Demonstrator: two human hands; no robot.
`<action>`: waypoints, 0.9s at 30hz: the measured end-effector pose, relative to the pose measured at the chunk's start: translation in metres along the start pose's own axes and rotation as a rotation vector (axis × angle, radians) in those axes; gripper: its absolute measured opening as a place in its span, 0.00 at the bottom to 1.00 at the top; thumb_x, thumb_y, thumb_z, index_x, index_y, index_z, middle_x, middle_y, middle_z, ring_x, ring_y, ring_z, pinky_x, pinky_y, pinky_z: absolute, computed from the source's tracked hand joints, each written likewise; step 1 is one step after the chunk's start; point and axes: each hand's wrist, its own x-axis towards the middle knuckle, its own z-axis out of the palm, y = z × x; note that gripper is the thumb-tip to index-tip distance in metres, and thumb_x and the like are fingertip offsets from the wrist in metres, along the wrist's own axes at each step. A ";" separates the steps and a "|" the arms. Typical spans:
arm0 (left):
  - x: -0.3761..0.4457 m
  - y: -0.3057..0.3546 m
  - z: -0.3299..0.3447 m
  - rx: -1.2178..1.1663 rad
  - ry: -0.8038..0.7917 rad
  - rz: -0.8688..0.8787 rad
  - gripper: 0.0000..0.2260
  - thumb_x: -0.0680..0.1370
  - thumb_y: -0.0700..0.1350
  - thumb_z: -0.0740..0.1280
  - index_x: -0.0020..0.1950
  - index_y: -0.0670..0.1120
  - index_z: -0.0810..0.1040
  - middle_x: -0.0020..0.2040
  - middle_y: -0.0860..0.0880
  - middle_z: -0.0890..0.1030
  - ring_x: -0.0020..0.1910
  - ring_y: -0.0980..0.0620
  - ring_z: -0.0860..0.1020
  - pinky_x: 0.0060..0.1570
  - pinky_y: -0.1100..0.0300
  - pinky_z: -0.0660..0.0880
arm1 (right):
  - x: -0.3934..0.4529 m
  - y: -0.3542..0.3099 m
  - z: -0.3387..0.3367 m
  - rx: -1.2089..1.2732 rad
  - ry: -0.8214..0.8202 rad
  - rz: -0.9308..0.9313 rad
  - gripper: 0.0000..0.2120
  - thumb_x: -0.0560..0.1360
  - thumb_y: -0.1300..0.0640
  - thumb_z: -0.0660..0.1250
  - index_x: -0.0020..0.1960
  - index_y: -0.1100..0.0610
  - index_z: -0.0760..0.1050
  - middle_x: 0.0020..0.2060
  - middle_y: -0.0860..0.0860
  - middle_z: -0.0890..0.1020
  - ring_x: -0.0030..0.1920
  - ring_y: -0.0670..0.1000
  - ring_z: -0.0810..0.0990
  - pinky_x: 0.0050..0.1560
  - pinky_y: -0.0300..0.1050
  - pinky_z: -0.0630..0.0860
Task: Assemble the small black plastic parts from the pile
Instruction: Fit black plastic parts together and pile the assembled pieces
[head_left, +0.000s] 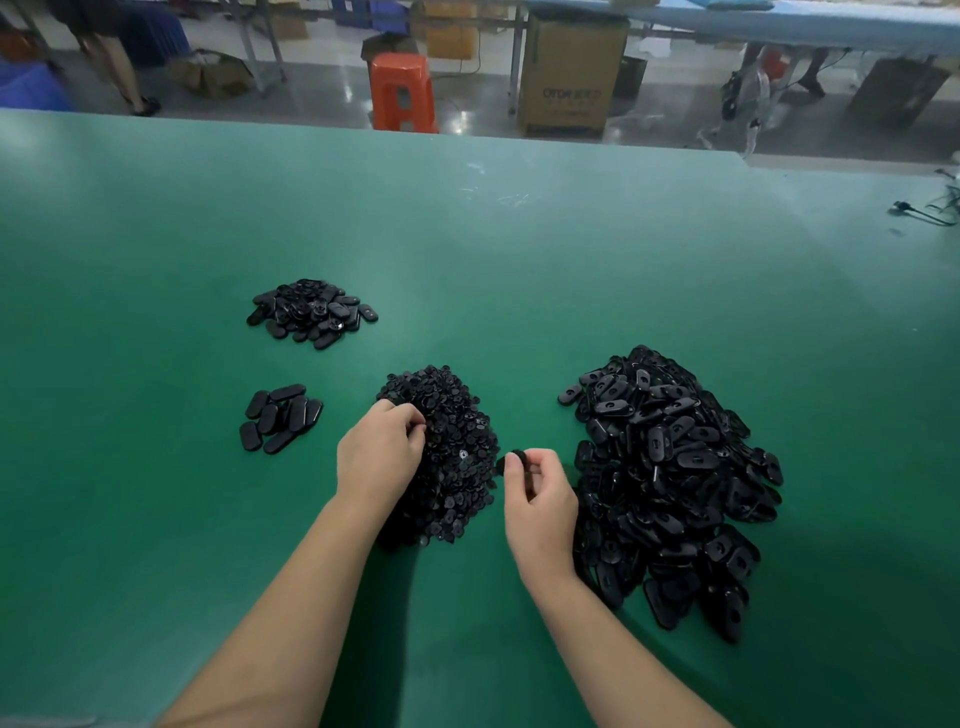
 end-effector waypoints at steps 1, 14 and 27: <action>0.000 0.000 -0.001 -0.004 0.008 0.006 0.06 0.81 0.48 0.66 0.51 0.54 0.83 0.46 0.56 0.75 0.41 0.52 0.77 0.33 0.59 0.68 | 0.000 0.000 0.001 0.010 -0.002 0.015 0.06 0.80 0.51 0.67 0.45 0.45 0.72 0.36 0.46 0.80 0.35 0.47 0.77 0.37 0.46 0.75; -0.004 0.014 -0.012 -1.170 -0.162 -0.290 0.05 0.78 0.36 0.68 0.45 0.44 0.81 0.43 0.43 0.86 0.24 0.55 0.66 0.23 0.63 0.62 | -0.002 -0.003 -0.001 0.199 -0.017 0.060 0.07 0.80 0.62 0.66 0.52 0.50 0.76 0.35 0.49 0.84 0.34 0.46 0.84 0.38 0.36 0.80; -0.014 0.028 -0.018 -1.426 -0.263 -0.294 0.06 0.79 0.32 0.68 0.54 0.39 0.82 0.46 0.40 0.86 0.24 0.55 0.69 0.23 0.64 0.68 | 0.001 0.003 0.003 0.200 -0.003 0.040 0.10 0.83 0.63 0.59 0.55 0.49 0.73 0.43 0.45 0.85 0.43 0.43 0.86 0.48 0.38 0.81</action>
